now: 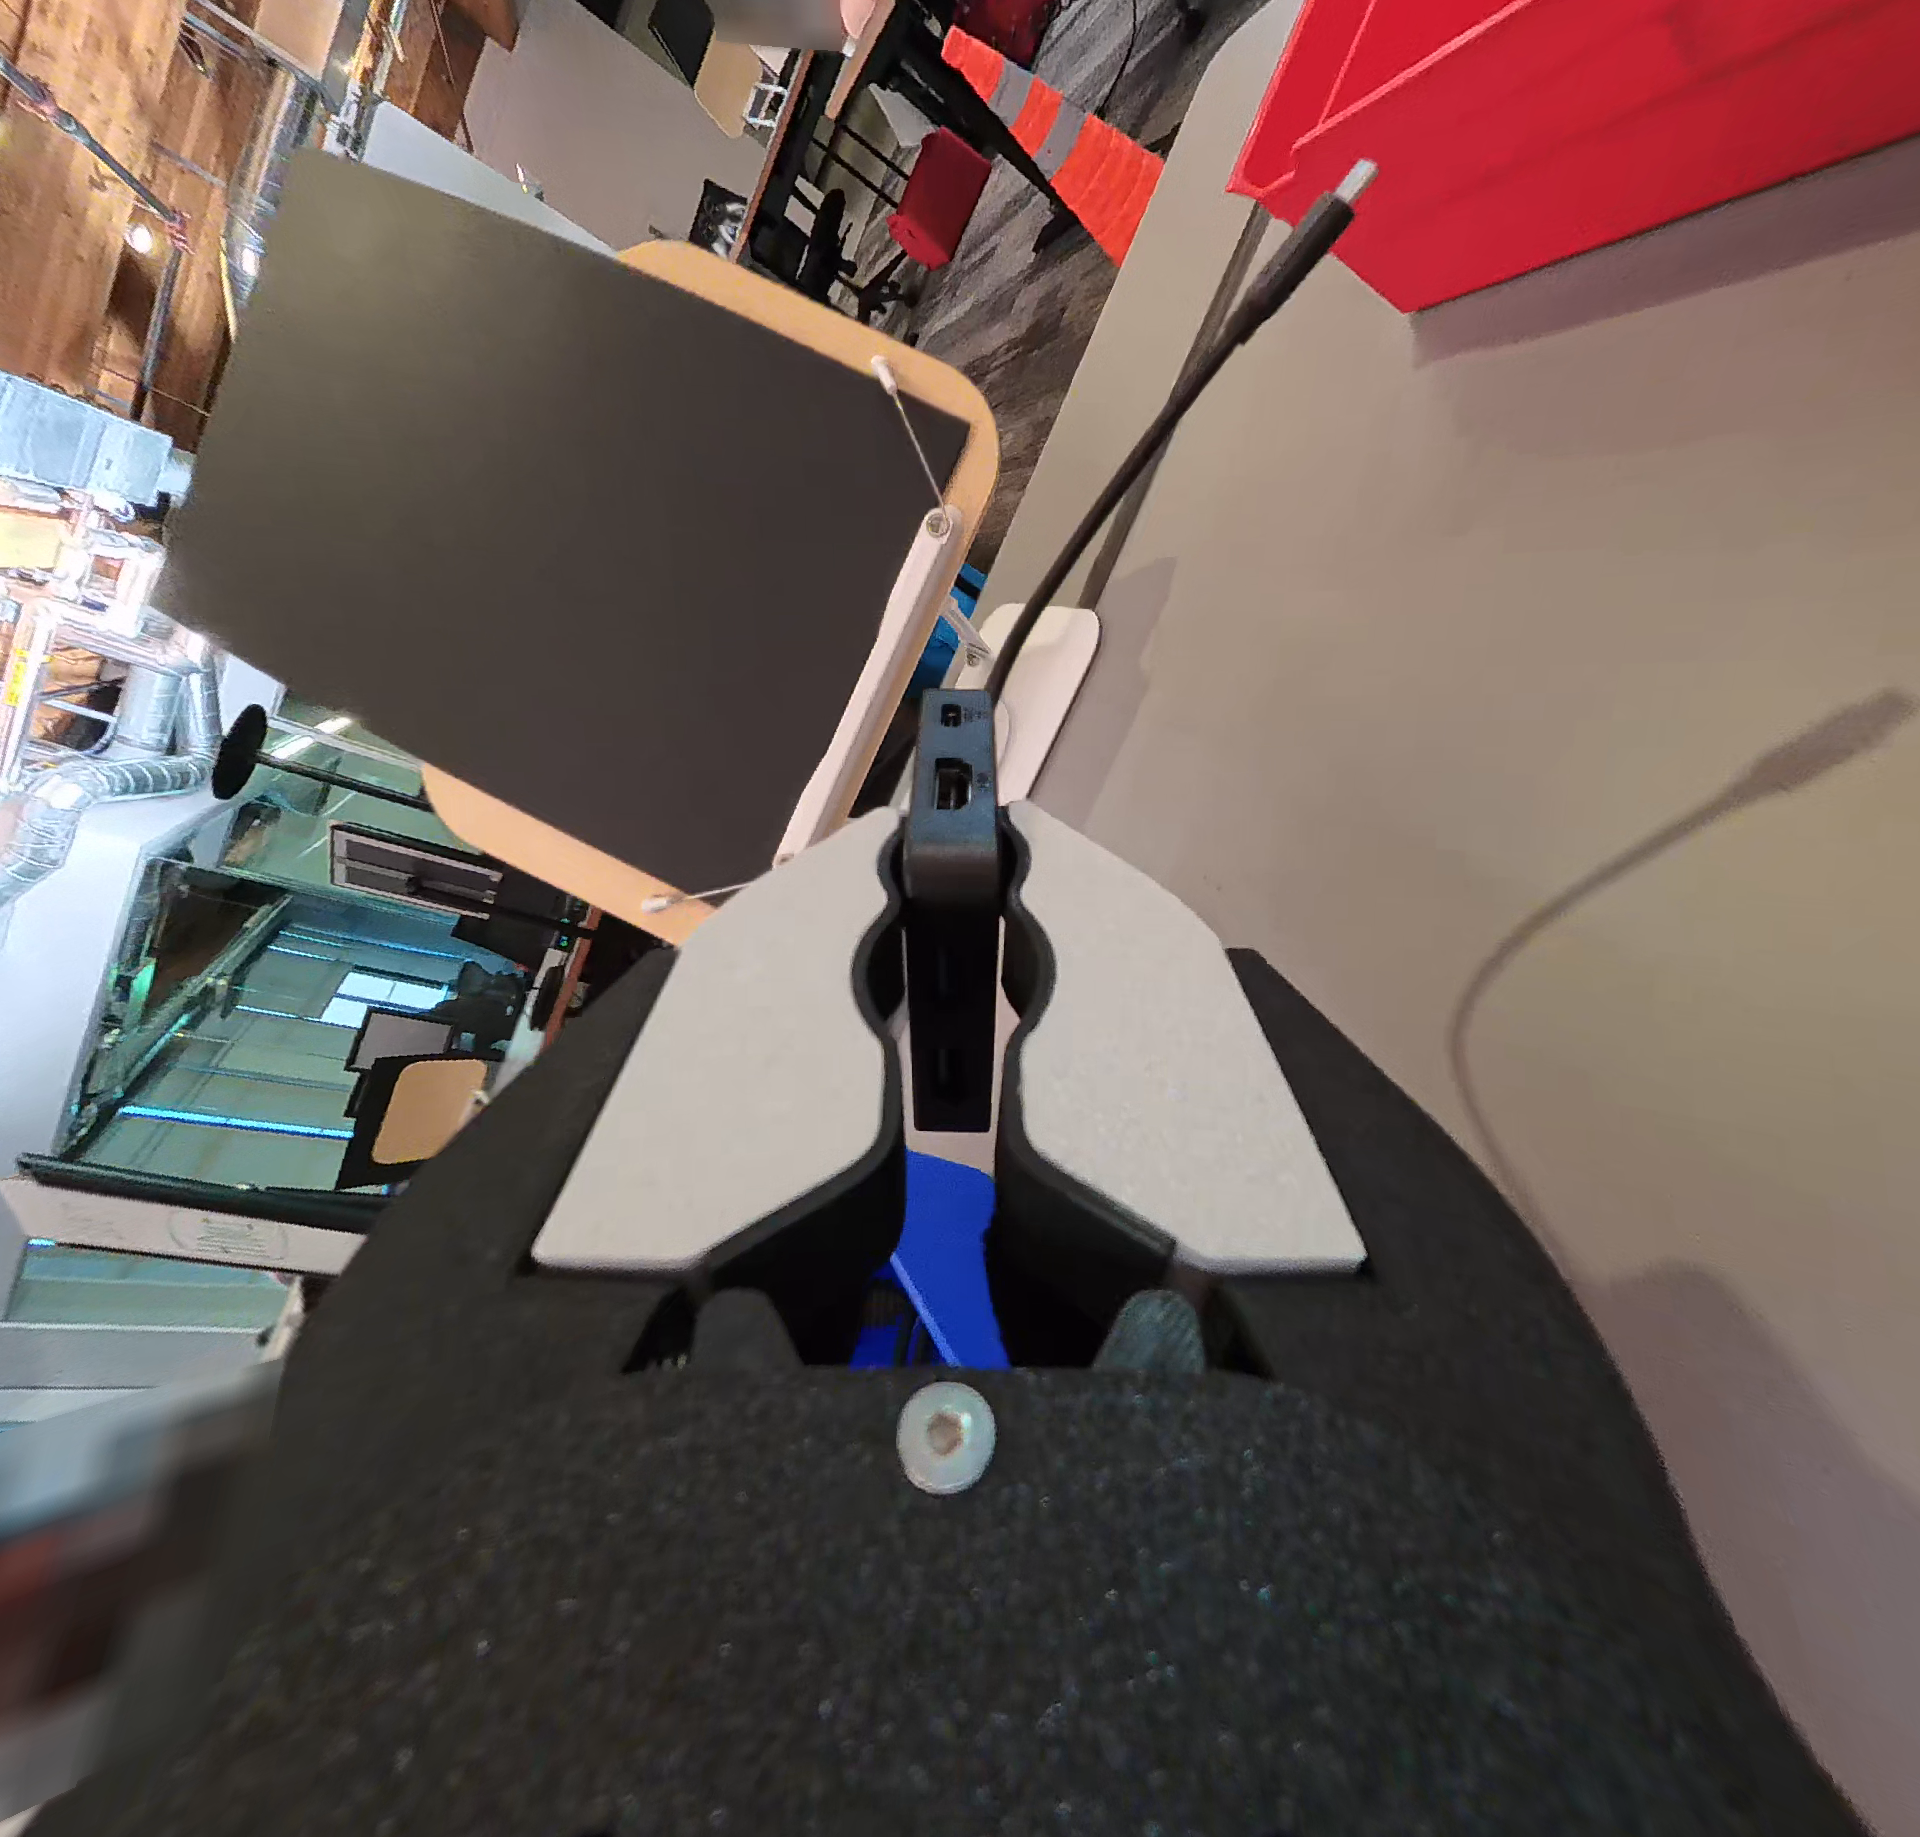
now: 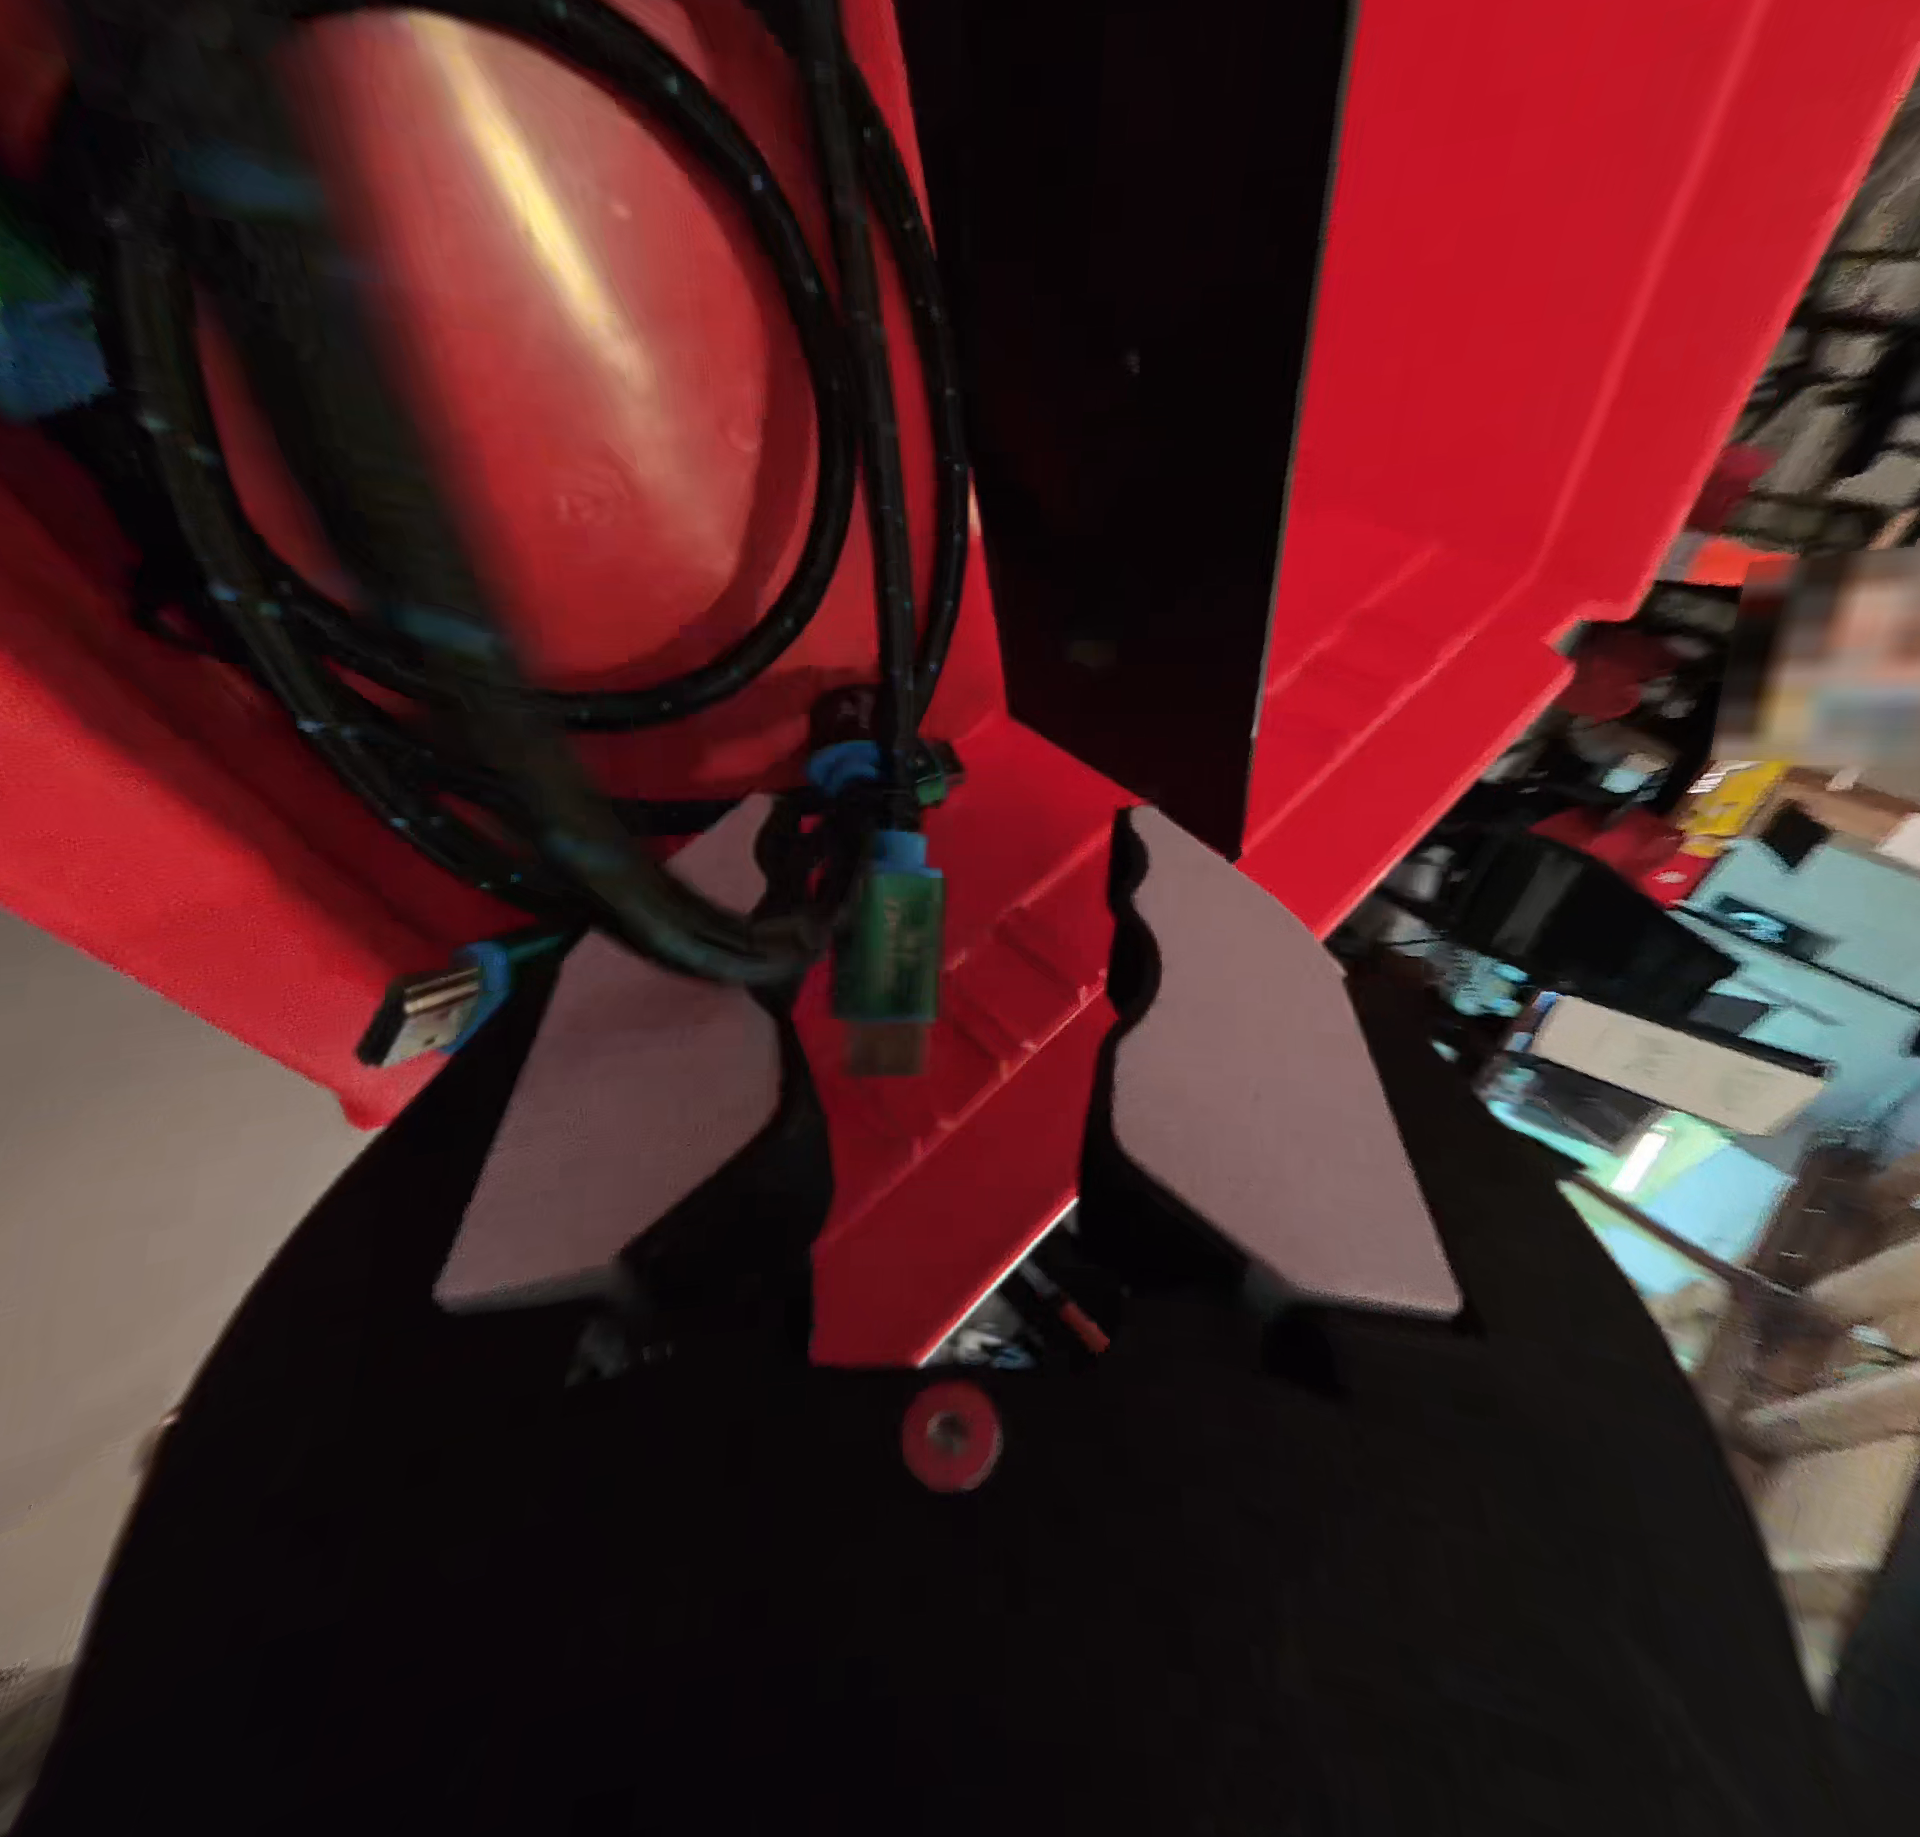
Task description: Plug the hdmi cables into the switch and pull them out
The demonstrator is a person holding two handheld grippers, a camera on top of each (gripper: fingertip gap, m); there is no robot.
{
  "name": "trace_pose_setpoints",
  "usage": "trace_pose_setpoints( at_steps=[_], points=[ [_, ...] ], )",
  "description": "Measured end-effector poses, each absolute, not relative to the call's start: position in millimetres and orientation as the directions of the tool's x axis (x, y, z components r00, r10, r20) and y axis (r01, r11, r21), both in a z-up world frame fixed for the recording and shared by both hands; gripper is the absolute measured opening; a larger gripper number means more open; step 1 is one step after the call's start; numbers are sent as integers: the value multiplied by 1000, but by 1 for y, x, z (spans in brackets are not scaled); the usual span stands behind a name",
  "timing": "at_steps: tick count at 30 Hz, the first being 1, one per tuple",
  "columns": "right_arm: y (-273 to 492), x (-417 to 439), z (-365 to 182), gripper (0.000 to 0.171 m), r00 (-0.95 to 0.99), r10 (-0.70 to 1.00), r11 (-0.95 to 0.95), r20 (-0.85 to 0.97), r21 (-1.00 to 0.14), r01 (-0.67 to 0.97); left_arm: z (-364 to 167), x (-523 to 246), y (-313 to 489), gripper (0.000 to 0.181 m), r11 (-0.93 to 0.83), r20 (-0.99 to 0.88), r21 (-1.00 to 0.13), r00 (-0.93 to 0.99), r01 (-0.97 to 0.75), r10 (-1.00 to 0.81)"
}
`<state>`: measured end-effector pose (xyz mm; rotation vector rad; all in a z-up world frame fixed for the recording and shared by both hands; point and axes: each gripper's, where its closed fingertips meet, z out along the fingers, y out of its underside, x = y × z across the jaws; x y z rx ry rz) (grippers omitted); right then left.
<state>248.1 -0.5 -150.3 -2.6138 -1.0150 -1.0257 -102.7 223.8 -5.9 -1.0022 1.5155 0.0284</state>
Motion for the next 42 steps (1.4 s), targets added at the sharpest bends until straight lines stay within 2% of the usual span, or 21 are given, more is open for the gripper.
trace_pose_setpoints(
  at_steps=[5, 8, 10, 13, 15, 17, 20, 23, 24, 28, 30, 36, 38, 42],
  points=[
    [-16, 244, -127, 67, 640, 472, -820, 607, 34, 572, -9, -109, 227, 13, 603, -779, -570, 134, -558, -612],
    [-20, 226, -102, 69, 734, 364, -851, 573, -116, 513, -11, -109, 226, 13, 582, -732, -623, 127, -522, -670],
    [-14, 207, -83, 68, 784, 294, -829, 546, -262, 494, -10, -108, 222, 13, 558, -681, -676, 119, -482, -722],
    [22, 146, -49, 57, 891, 253, -652, 378, -613, 446, -3, -107, 213, 13, 443, -506, -816, 89, -371, -858],
    [51, 79, -28, 52, 908, 386, -449, 165, -826, 341, 9, -107, 203, 13, 287, -303, -927, 33, -244, -952],
    [73, 16, -25, 49, 825, 563, -343, -48, -922, 180, 25, -109, 192, 13, 74, -67, -992, -73, -104, -995],
    [110, -44, -35, 48, 707, 660, -324, -255, -945, -38, 43, -114, 182, 13, -204, 191, -978, -246, 28, -950],
    [133, -88, -17, 45, 507, 756, -321, -413, -910, -262, 43, -113, 174, 13, -336, 301, -941, -338, 47, -892],
    [139, -100, -12, 46, 468, 771, -335, -433, -900, -281, 42, -112, 170, 13, -356, 318, -934, -360, 42, -877],
    [155, -135, -9, 40, 462, 817, -304, -346, -938, -166, 35, -107, 155, 14, -357, 327, -934, -415, -7, -849],
    [153, -140, -5, 14, 432, 830, -314, -352, -936, -159, 32, -107, 149, 13, -347, 329, -937, -437, -40, -837],
    [150, -137, -16, 15, 476, 813, -327, -335, -939, -103, 21, -108, 149, 14, -378, 376, -922, -429, -85, -821],
    [147, -126, -14, 15, 506, 800, -319, -323, -943, -97, 15, -112, 158, 22, -343, 347, -937, -343, -74, -873],
    [142, -49, 8, 15, 692, 675, -275, -257, -957, -88, -17, -142, 170, 23, -215, 237, -963, -130, -160, -963]
  ],
)
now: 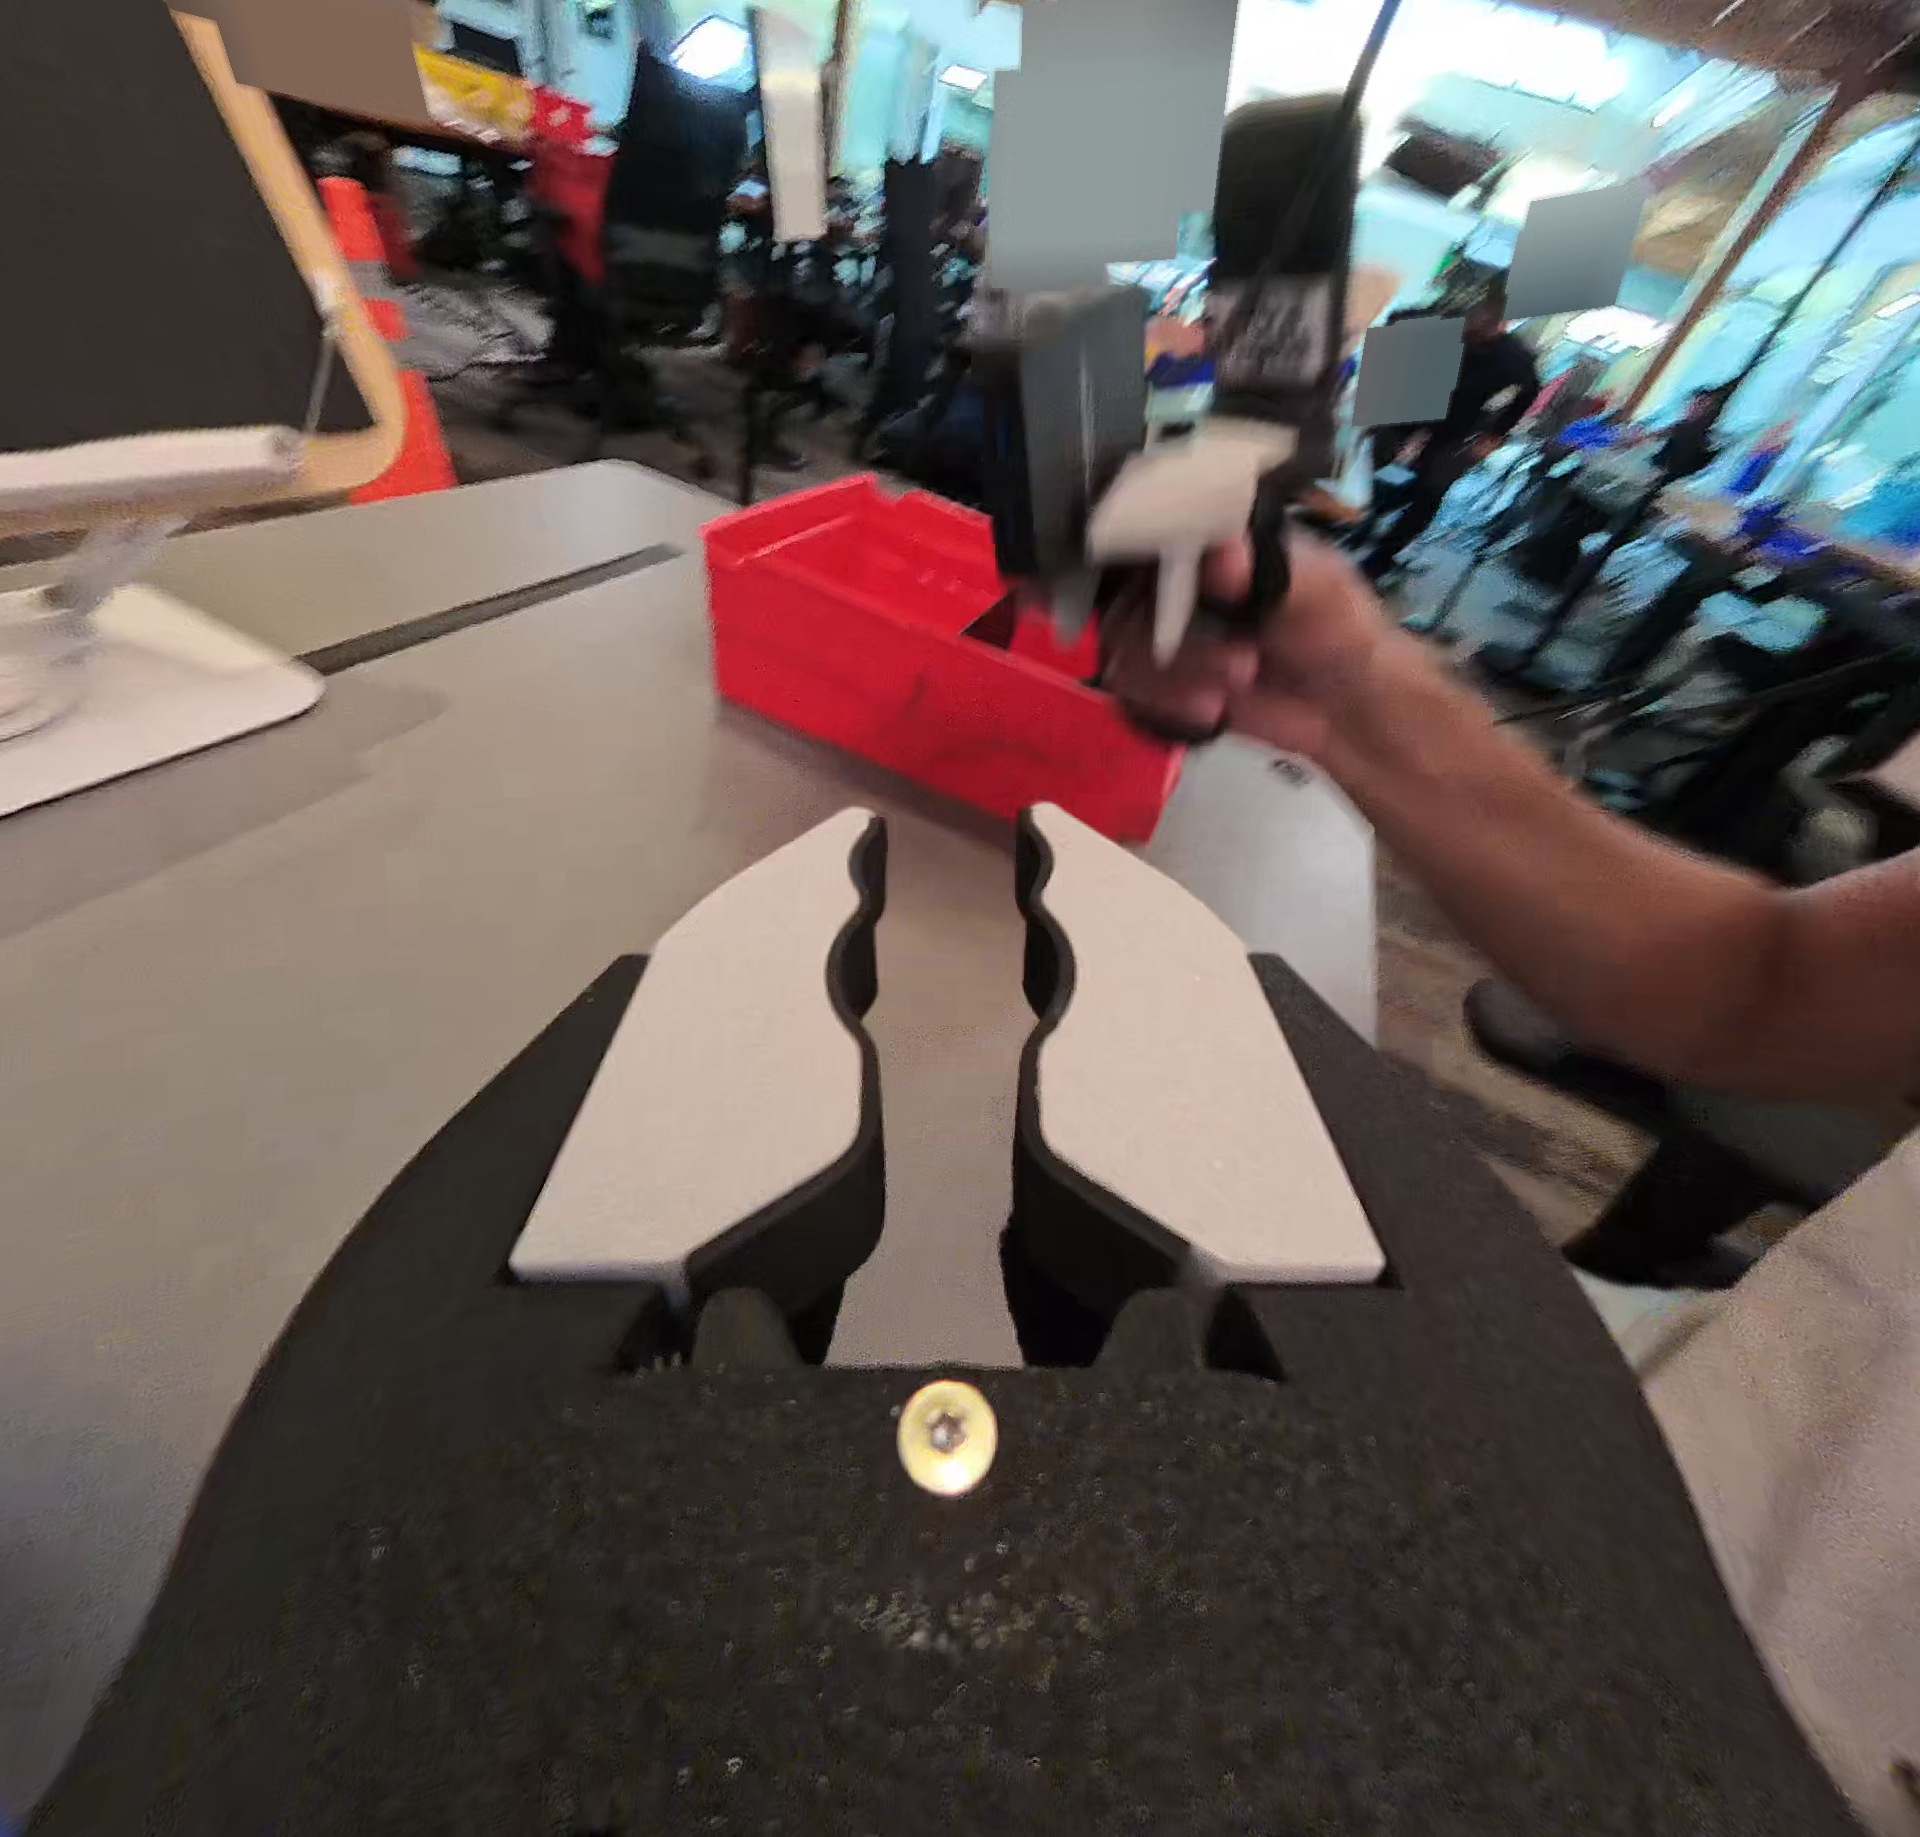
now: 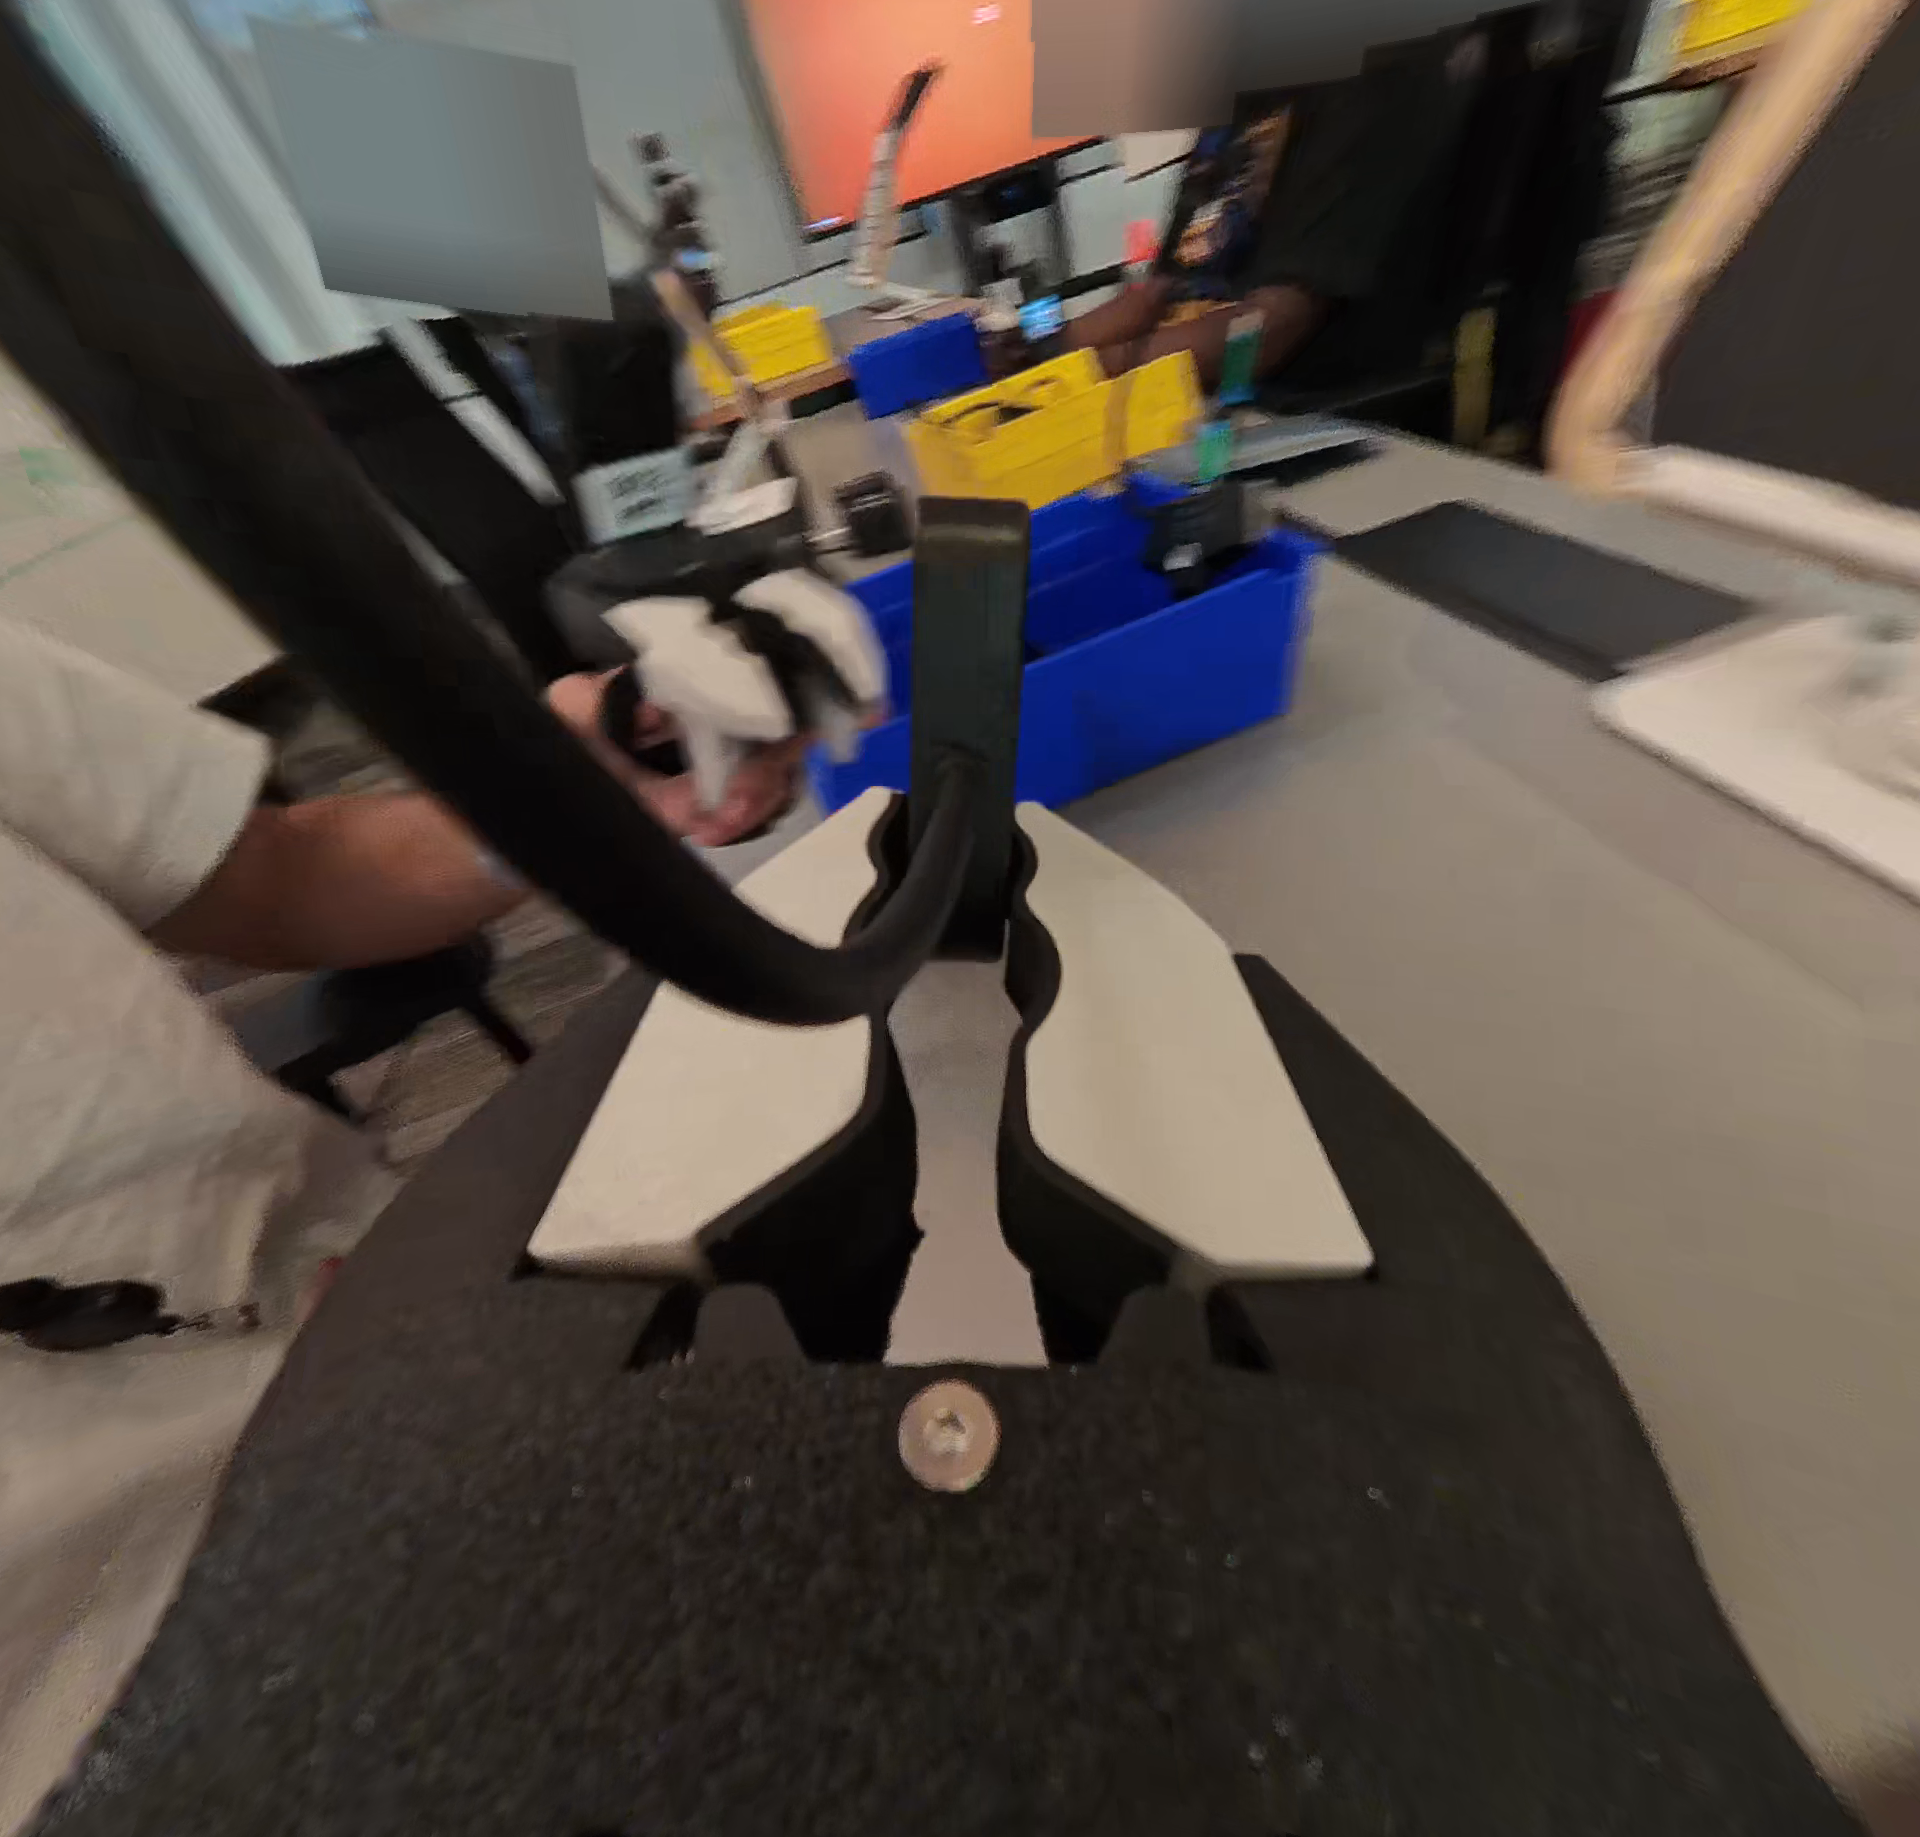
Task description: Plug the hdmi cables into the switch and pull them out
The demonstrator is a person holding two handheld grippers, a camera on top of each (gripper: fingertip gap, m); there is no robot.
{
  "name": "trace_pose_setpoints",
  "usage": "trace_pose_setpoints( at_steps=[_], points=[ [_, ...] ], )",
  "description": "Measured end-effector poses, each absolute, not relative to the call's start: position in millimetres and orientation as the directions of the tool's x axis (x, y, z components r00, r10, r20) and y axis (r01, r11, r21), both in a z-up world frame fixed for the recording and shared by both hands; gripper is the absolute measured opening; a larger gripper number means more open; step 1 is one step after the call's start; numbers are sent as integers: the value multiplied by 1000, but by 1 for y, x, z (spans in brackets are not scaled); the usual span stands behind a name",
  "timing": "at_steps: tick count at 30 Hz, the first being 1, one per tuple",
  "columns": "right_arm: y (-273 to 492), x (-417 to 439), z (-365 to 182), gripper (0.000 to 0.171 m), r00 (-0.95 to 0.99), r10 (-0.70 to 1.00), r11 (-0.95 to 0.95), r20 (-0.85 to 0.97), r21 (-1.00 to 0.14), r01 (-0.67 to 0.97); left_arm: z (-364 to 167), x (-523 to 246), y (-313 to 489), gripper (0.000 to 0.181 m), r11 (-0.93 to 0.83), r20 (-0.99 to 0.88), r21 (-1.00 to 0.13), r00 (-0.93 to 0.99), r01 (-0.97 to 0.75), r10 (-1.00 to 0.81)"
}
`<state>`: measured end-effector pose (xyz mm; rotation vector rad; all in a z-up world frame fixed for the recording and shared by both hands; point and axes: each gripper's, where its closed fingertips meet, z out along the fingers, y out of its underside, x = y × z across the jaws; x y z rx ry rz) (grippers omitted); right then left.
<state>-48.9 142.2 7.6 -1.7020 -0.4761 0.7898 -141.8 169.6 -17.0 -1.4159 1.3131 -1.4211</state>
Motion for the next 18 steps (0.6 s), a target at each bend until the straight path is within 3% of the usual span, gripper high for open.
trace_pose_setpoints(
  at_steps=[3, 5, 7, 10, 14, 18],
  points=[
    [134, 52, 11, 14, 895, 434, -326, -101, -944, 51, -43, -167, 145, 22, -232, 256, -954, -114, -189, -960],
    [123, 131, -17, 15, 966, 240, -523, 99, -825, 214, -65, -177, 124, 22, -239, 274, -942, -129, -238, -953],
    [110, 199, -43, 15, 952, 156, -697, 265, -653, 296, -82, -182, 114, 21, -202, 236, -943, -103, -264, -966],
    [102, 250, -84, 15, 937, 226, -843, 266, -429, 325, -92, -185, 99, 21, -185, 229, -939, -127, -289, -965],
    [96, 279, -135, 15, 904, 381, -891, 192, -183, 415, -88, -188, 92, 23, -163, 206, -950, -144, -265, -968],
    [104, 286, -164, 15, 910, 390, -904, 139, -129, 407, -86, -191, 101, 28, -195, 224, -953, -105, -232, -969]
  ],
)
